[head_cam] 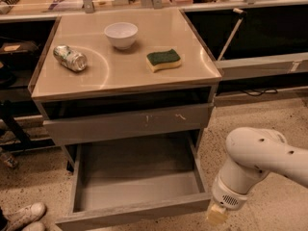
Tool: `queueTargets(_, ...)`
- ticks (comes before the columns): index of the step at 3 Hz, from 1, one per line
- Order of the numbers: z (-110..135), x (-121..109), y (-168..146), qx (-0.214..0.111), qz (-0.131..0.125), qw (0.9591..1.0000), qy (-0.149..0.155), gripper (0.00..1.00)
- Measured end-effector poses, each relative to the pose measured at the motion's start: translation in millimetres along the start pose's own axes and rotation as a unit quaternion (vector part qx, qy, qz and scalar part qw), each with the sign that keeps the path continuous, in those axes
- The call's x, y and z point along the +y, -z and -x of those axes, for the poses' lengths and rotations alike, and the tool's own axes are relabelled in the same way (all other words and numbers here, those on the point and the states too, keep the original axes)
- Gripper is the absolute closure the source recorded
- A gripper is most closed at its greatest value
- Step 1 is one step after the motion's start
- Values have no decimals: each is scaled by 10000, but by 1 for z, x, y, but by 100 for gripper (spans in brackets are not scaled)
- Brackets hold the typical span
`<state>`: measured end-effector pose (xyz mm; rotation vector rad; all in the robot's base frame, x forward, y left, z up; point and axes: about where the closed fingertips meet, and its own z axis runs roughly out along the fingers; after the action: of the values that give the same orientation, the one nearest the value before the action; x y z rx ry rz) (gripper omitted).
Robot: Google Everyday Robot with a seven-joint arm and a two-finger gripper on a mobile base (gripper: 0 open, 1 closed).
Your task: Close middle drawer
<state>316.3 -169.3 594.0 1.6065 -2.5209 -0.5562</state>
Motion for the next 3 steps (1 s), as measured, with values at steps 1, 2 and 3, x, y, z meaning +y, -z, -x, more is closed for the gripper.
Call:
queueTargets(1, 6, -20, -44, -112, 126, 9997, -196, 100)
queueTargets(2, 15, -45, -78, -287, 186, 9987, -366, 100)
queueTargets(3, 28, -71, -118, -440, 283, 9974, -492, 100)
